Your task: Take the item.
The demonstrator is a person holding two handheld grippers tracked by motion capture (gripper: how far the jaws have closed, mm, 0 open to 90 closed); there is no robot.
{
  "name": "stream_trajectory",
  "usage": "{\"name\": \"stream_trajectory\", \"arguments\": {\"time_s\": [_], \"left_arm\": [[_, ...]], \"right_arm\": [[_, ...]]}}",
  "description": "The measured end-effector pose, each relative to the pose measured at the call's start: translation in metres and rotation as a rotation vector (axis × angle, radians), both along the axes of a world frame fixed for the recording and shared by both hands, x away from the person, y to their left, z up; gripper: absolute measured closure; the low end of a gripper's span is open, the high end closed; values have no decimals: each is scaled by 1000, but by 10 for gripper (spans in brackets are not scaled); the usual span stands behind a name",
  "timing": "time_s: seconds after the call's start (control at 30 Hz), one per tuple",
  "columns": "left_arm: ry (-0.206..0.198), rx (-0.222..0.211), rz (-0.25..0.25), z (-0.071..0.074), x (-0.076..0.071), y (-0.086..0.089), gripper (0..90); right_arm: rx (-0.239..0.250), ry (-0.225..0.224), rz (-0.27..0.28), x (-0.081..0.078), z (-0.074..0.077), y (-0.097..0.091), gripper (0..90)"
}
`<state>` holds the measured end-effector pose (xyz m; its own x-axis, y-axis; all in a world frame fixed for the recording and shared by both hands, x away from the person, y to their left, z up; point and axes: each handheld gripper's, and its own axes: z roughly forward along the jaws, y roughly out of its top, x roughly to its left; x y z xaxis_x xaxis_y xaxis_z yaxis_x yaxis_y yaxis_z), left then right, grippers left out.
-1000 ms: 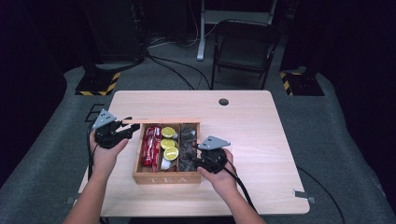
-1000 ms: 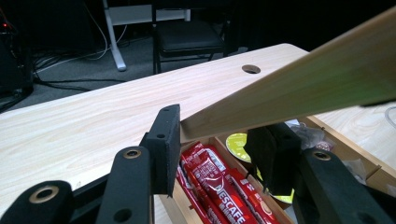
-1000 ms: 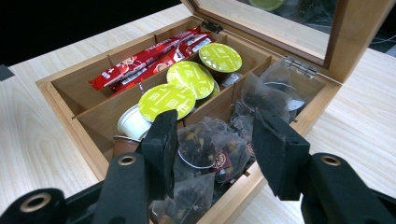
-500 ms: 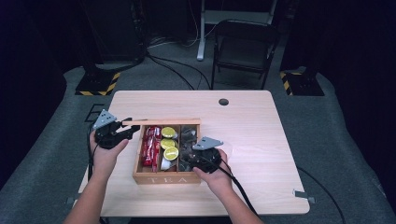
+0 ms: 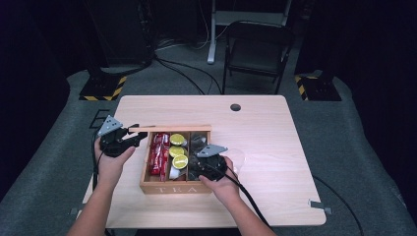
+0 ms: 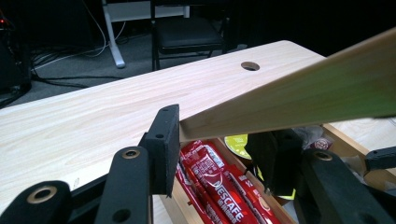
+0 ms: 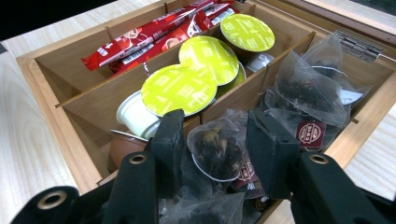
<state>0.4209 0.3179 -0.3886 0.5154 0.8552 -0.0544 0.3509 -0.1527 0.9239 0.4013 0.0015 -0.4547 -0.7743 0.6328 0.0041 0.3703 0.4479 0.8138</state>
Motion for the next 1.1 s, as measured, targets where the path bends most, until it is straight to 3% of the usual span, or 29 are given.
{"name": "stream_trajectory", "arguments": {"time_s": [0.17,0.3,0.6,0.83,1.1], "left_arm": [[5,3,-1,0,-1,0,544],[2,1,0,-1,-1,0,543],[2,-2,0,-1,-1,0,543],[2,0,-2,-1,-1,0,542],[9,-5,-7,-1,-1,1,541]], "right_arm": [[-13,8,0,6,-4,3,564],[-31,43,-16,9,-9,5,567],[-61,56,-21,13,-17,8,578],[-75,62,1,15,-20,10,635],[-80,71,8,15,-20,11,770]]}}
